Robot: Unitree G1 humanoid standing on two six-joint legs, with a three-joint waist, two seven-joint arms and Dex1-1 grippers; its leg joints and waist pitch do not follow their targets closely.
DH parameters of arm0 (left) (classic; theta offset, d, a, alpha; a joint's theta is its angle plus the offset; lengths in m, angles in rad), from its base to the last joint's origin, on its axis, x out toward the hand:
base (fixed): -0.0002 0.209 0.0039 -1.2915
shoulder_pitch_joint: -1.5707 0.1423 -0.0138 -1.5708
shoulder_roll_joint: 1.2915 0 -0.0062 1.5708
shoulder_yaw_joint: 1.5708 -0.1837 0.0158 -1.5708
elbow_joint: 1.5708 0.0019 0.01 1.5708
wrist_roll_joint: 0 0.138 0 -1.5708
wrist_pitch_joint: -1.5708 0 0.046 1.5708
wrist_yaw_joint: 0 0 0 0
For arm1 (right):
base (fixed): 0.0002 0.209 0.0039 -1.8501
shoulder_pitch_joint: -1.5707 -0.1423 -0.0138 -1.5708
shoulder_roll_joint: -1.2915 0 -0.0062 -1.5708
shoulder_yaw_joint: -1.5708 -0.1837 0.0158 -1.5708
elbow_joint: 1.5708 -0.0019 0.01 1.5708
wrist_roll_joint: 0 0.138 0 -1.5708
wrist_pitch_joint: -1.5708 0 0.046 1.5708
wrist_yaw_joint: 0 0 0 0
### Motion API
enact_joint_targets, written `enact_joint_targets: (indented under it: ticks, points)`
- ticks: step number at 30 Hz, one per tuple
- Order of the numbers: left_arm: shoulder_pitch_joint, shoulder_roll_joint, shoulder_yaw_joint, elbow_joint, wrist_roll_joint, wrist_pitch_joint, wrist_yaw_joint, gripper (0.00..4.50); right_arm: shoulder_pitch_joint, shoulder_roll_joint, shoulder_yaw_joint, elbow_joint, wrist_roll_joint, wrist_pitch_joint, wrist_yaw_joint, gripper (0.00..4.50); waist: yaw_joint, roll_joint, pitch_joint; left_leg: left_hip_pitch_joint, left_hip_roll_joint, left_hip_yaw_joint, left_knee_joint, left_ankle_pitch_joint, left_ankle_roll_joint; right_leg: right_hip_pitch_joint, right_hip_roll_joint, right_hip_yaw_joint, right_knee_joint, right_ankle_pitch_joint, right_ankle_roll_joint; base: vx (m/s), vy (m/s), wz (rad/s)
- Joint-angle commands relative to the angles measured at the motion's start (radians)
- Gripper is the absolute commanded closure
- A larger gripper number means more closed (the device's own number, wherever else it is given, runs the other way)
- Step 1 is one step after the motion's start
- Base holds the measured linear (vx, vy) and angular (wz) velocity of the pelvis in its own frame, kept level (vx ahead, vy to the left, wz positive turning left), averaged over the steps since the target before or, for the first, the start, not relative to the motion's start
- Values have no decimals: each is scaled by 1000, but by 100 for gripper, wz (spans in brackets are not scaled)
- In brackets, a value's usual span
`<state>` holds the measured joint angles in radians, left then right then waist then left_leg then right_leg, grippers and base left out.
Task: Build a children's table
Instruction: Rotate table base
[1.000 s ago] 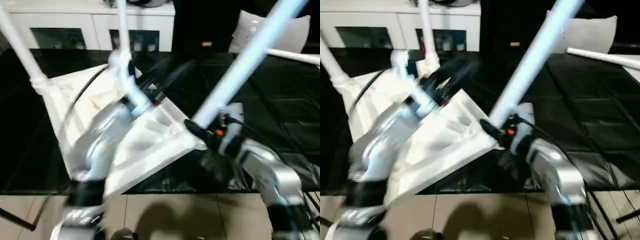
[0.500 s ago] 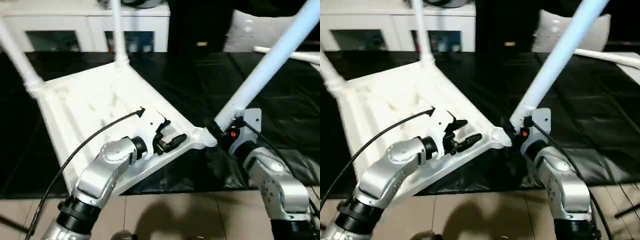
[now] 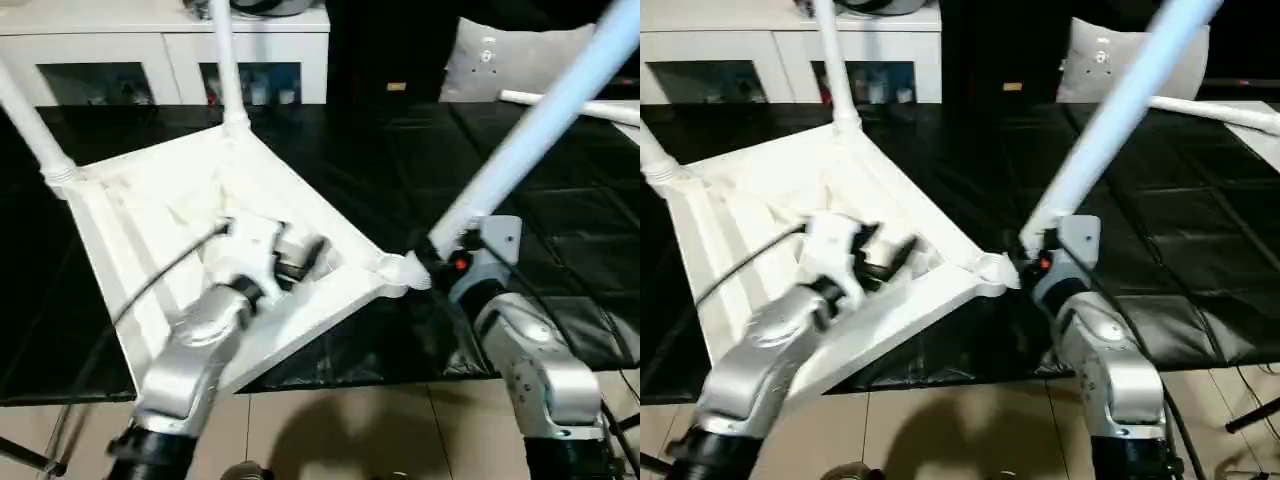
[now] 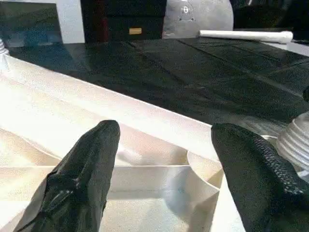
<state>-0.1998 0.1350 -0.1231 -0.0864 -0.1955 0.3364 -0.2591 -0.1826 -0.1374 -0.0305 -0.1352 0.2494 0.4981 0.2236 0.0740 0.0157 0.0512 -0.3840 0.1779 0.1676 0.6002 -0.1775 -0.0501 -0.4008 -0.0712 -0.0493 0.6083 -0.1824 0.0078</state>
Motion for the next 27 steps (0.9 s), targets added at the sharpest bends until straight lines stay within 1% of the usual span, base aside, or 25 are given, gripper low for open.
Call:
enact_joint_targets:
  ticks: [1,2,3,4,5,6,7,8,9,10,11,12,13,14,15,16,17,18,19,20,22,23,24,26,27]
  points:
    - [0,-3,1,-19,14,-6,13,105,10,-5,4,-11,-14,-1,1,260,-27,9,-56,48,109,-67,-120,-374,-34,25,-1,-4,-70,-189,-136,0,0,0]
    - [0,-4,1,-19,14,-6,15,105,10,-5,5,-11,-15,-1,2,260,-29,18,-57,53,134,-80,-133,-382,-16,25,-6,-11,-55,-167,-156,0,0,0]
    - [2,-5,2,-20,17,-7,20,105,11,-13,16,-7,-44,-17,-8,260,-38,30,-58,53,174,-96,-151,-393,26,26,-16,-21,-25,-131,-173,-2,-76,5]
    - [6,-8,3,-23,19,-7,24,105,12,-35,27,-6,-79,-25,-17,260,-42,29,-59,53,184,-97,-155,-392,65,25,-26,-20,-9,-109,-183,-2,-106,4]
    - [11,-10,4,-26,21,-8,27,105,13,-62,38,-4,-115,-41,-20,260,-46,13,-56,45,165,-80,-149,-397,101,26,-38,-15,-18,-105,-221,-2,-106,4]
    - [11,-11,4,-26,21,-8,27,105,13,-65,39,-4,-118,-44,-19,260,-46,13,-56,45,165,-80,-149,-397,101,26,-38,-15,-18,-105,-221,-1,-138,5]
    - [14,-16,12,-24,11,1,24,105,13,-84,47,-2,-125,-48,-4,260,-39,-38,-57,12,-19,23,2,-346,109,38,-42,-7,-119,-277,-275,-1,-77,3]
    - [12,-16,15,-20,10,4,22,105,12,-78,33,1,-108,-46,-5,260,-18,-53,-63,-1,-55,29,66,-261,118,54,-77,12,-141,-412,-244,-9,-140,4]
    - [11,-15,16,-17,10,5,21,105,11,-72,21,2,-96,-43,-7,260,7,-45,-59,-39,-38,5,67,-99,119,71,-117,42,-146,-544,-144,-21,-119,1]
    - [10,-12,14,-14,14,1,19,105,12,-67,11,3,-82,-40,-8,260,15,-33,-54,-35,-14,-9,20,-63,96,61,-109,35,-144,-601,-16,-34,-155,-3]
    - [8,-4,9,-10,22,-8,15,105,13,-66,7,5,-76,-43,-5,260,0,-39,-51,-52,-6,-24,-11,-88,76,61,-65,5,-127,-561,86,-26,-91,-4]
    - [8,-4,9,-10,22,-8,15,105,13,-66,7,5,-76,-43,-5,260,8,-17,-56,-30,5,-33,-25,-122,60,57,-63,-7,-129,-563,110,-29,-63,-8]
    - [1,15,-3,-1,33,-8,-4,105,9,-40,-16,15,-47,-69,-1,260,2,-9,-58,1,17,-32,-31,-182,55,38,-62,-17,-140,-553,113,0,0,0]
    - [0,17,-4,1,34,-7,-7,105,8,-37,-19,17,-43,-72,-1,260,0,-8,-59,5,19,-32,-36,-198,52,44,-61,-25,-142,-540,100,0,0,0]
    - [-4,25,-10,4,32,1,-21,105,4,-29,-21,21,-51,-83,-16,260,0,-2,-59,12,35,-40,-50,-217,44,45,-58,-28,-140,-487,66,0,0,0]
    - [-8,34,-16,9,32,8,-33,105,0,-23,-21,24,-55,-77,-27,260,0,-2,-57,22,42,-41,-57,-254,43,43,-58,-30,-139,-467,38,0,0,0]
    - [-13,41,-20,16,24,16,-54,105,-4,-24,-17,27,-47,-73,-14,260,-1,4,-57,28,47,-42,-64,-279,35,42,-61,-26,-135,-454,3,0,0,0]
    - [-16,46,-22,21,19,21,-68,77,-7,-26,-13,31,-40,-72,-2,260,-2,4,-55,27,51,-43,-68,-291,33,42,-62,-24,-132,-443,-12,-10,52,7]
    - [-21,55,-26,25,9,33,-92,70,-4,-32,-7,30,-30,-70,20,260,-2,9,-55,27,55,-46,-72,-302,29,44,-65,-22,-129,-430,-26,-1,56,5]
    - [-24,62,-28,28,2,44,-112,70,-1,-37,-2,29,-26,-68,37,260,-1,12,-57,30,62,-49,-78,-320,20,47,-74,-14,-121,-382,-62,-1,56,5]
    - [-28,81,-43,36,0,52,-149,50,12,-46,7,20,-7,-74,96,260,3,12,-61,24,65,-49,-82,-299,19,55,-79,-9,-111,-310,-97,3,26,1]
    - [-30,96,-61,40,3,56,-175,34,15,-50,8,24,-3,-80,112,260,4,4,-60,24,65,-44,-81,-289,22,54,-83,-5,-109,-290,-113,0,0,0]
    - [-32,110,-80,45,11,55,-197,26,15,-53,7,32,-2,-88,121,260,7,0,-60,23,62,-42,-81,-280,23,54,-85,-4,-107,-290,-117,0,0,0]
    - [-40,129,-110,55,36,64,-214,20,7,-55,0,55,-5,-100,116,260,15,6,-62,23,60,-38,-80,-250,27,53,-89,0,-103,-279,-129,0,0,0]
    - [-46,132,-117,60,41,71,-221,20,3,-58,0,66,-10,-107,114,260,16,2,-62,25,61,-35,-79,-236,26,52,-90,2,-102,-267,-134,0,0,0]
